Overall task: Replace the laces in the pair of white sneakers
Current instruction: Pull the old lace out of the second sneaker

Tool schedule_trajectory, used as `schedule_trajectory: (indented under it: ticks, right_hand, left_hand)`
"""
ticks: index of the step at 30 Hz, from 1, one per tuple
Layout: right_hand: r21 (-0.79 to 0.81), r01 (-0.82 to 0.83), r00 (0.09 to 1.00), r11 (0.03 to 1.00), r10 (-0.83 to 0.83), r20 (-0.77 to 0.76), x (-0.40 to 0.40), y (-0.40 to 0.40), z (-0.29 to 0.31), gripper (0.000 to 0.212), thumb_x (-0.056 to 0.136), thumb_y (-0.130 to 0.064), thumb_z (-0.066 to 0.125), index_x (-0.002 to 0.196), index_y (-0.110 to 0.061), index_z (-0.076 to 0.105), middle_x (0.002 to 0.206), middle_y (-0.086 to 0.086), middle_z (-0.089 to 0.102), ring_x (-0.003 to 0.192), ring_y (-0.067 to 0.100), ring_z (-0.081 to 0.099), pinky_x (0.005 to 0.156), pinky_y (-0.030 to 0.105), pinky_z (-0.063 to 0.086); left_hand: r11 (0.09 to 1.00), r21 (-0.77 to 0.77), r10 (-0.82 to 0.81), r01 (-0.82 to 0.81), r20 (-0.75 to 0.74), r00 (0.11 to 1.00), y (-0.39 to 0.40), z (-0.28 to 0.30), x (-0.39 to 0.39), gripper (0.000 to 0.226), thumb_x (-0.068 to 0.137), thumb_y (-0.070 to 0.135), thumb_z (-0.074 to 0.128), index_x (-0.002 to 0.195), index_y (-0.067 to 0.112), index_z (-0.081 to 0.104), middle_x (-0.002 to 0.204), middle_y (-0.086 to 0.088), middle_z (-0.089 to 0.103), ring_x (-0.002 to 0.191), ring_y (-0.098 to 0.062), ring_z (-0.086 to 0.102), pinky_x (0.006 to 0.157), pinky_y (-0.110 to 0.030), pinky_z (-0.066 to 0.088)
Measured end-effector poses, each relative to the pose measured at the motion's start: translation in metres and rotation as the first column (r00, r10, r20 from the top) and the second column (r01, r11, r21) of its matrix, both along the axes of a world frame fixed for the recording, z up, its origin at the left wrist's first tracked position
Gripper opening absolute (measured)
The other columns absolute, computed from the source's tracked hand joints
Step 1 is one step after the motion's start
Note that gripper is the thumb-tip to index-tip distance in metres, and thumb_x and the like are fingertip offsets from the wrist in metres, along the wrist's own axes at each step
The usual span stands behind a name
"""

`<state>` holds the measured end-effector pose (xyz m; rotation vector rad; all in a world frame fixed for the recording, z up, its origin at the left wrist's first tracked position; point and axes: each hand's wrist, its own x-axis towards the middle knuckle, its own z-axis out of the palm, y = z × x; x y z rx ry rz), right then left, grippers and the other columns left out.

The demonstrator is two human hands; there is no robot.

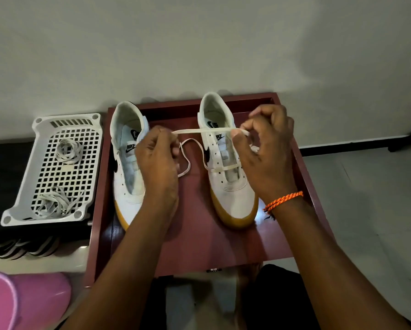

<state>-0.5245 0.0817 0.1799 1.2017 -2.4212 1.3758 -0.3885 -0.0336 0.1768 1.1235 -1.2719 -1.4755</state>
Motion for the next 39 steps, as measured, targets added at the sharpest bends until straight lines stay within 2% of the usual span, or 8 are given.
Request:
schedule_trajectory:
  ticks: [6,8,11,17,21,24,31,39]
  right_hand:
    - [0.045,-0.097,0.99,0.994,0.092,0.106,-0.008,0.003,-0.01,0.003,0.093,-0.027,0.072,0.096,-0.025,0.072,0.108,-0.012,0.052,0.105,0.019,0.056,0.088,0.042,0.051]
    - [0.066,-0.218,0.957,0.974,0.201,0.207,-0.007,0.003,-0.009,0.009,0.093,-0.022,0.076,0.102,-0.025,0.078,0.098,-0.015,0.051,0.094,0.005,0.057,0.078,0.022,0.047]
    - [0.238,-0.337,0.929,0.911,0.28,0.242,-0.002,0.005,-0.009,0.035,0.088,-0.021,0.082,0.12,-0.032,0.074,0.095,-0.018,0.048,0.086,-0.005,0.056,0.073,0.017,0.045]
    - [0.47,-0.308,0.949,0.827,0.232,0.215,-0.006,0.013,0.003,0.042,0.08,-0.028,0.085,0.113,-0.033,0.059,0.083,-0.015,0.049,0.072,0.004,0.051,0.062,0.03,0.041]
    - [0.536,-0.25,0.968,0.806,0.198,0.155,-0.008,0.019,0.004,0.029,0.086,-0.032,0.08,0.114,-0.034,0.072,0.065,-0.017,0.045,0.062,0.003,0.047,0.058,0.024,0.033]
    - [0.635,-0.205,0.974,0.745,0.219,0.058,-0.006,0.019,0.008,0.018,0.09,-0.033,0.077,0.108,-0.033,0.075,0.081,-0.015,0.053,0.08,0.011,0.058,0.065,0.026,0.039]
    - [0.647,-0.2,0.966,0.736,0.258,0.006,0.004,0.008,0.012,0.009,0.09,-0.027,0.075,0.081,-0.026,0.074,0.081,-0.008,0.059,0.075,0.013,0.058,0.058,0.027,0.043]
    - [-0.139,-0.422,0.598,0.896,0.39,0.7,0.019,-0.007,0.024,0.009,0.096,-0.009,0.074,0.094,0.0,0.074,0.07,0.012,0.062,0.061,0.02,0.056,0.055,0.03,0.05]
  left_hand:
    - [0.874,-0.433,0.156,0.218,0.676,0.72,-0.014,-0.015,0.018,0.017,0.09,0.02,0.059,0.076,0.018,0.067,0.067,0.004,0.061,0.065,-0.02,0.058,0.059,-0.039,0.046]
    - [0.823,-0.389,0.056,0.413,0.781,0.622,-0.009,-0.027,0.012,0.029,0.091,0.014,0.064,0.117,0.009,0.072,0.111,-0.011,0.072,0.105,-0.031,0.066,0.088,-0.046,0.055]
    - [0.793,-0.183,-0.129,0.582,0.882,0.453,0.001,-0.044,0.004,0.074,0.101,0.017,0.061,0.166,0.009,0.027,0.172,-0.023,0.021,0.16,-0.042,0.017,0.129,-0.049,0.02]
    - [0.737,-0.115,-0.043,0.666,0.976,0.215,0.011,-0.061,0.0,0.07,0.109,0.021,0.041,0.17,0.013,0.007,0.173,-0.032,-0.006,0.162,-0.047,-0.003,0.13,-0.054,0.006]
    - [0.722,-0.105,0.087,0.684,0.994,0.06,0.018,-0.063,-0.001,0.058,0.106,0.019,0.038,0.163,0.012,0.03,0.16,-0.034,0.035,0.148,-0.05,0.037,0.128,-0.056,0.014]
    - [0.681,-0.269,0.212,0.68,0.963,0.169,0.022,-0.055,-0.005,0.026,0.1,0.013,0.054,0.122,0.016,0.068,0.112,-0.013,0.065,0.102,-0.037,0.064,0.104,-0.05,0.042]
    - [0.761,-0.224,0.014,0.609,0.944,0.329,0.021,-0.052,-0.003,0.025,0.101,0.008,0.057,0.126,0.005,0.054,0.106,-0.019,0.069,0.096,-0.044,0.066,0.069,-0.042,0.034]
    - [0.868,0.021,-0.492,0.497,0.189,0.85,0.005,-0.027,-0.002,0.019,0.094,0.001,0.049,0.092,0.001,0.068,0.077,-0.007,0.074,0.07,-0.024,0.068,0.066,-0.037,0.056]
